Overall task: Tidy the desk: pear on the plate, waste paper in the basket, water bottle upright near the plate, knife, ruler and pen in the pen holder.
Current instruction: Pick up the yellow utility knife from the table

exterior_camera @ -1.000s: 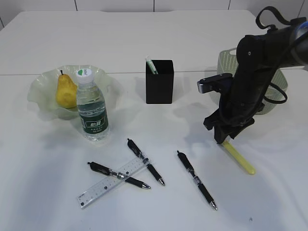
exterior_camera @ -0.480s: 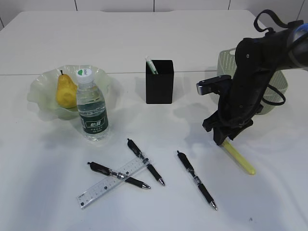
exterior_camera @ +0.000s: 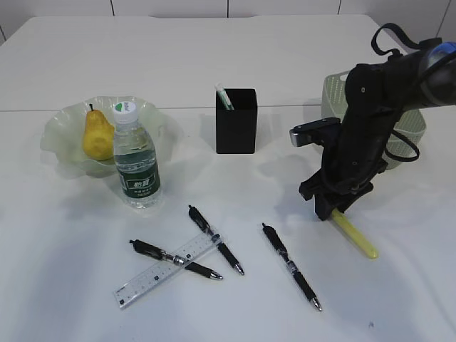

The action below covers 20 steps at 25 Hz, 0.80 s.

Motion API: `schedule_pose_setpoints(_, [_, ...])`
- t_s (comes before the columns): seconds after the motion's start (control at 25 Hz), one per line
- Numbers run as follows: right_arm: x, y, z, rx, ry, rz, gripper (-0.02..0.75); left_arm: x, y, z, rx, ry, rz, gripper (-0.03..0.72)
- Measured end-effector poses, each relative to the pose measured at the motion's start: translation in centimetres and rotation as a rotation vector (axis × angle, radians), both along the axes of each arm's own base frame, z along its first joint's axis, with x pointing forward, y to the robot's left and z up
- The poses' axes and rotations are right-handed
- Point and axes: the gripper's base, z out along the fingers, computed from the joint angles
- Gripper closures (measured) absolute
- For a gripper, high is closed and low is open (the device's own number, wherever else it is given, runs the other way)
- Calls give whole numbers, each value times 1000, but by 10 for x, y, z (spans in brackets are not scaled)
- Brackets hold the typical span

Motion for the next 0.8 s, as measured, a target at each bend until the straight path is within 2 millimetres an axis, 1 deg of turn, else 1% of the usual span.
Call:
schedule_pose_setpoints(0.2, [0,0,-3,0,7,-1,419,0,0,0,0,-5,1,160])
schedule_pose_setpoints(0.6, [1,2,-4,13,18,-11,594,1,0,0,0,-12,2,160])
schedule_pose_setpoints(0.8, [1,2,-4,15,16,-14,626,1,0,0,1,-14,3,160])
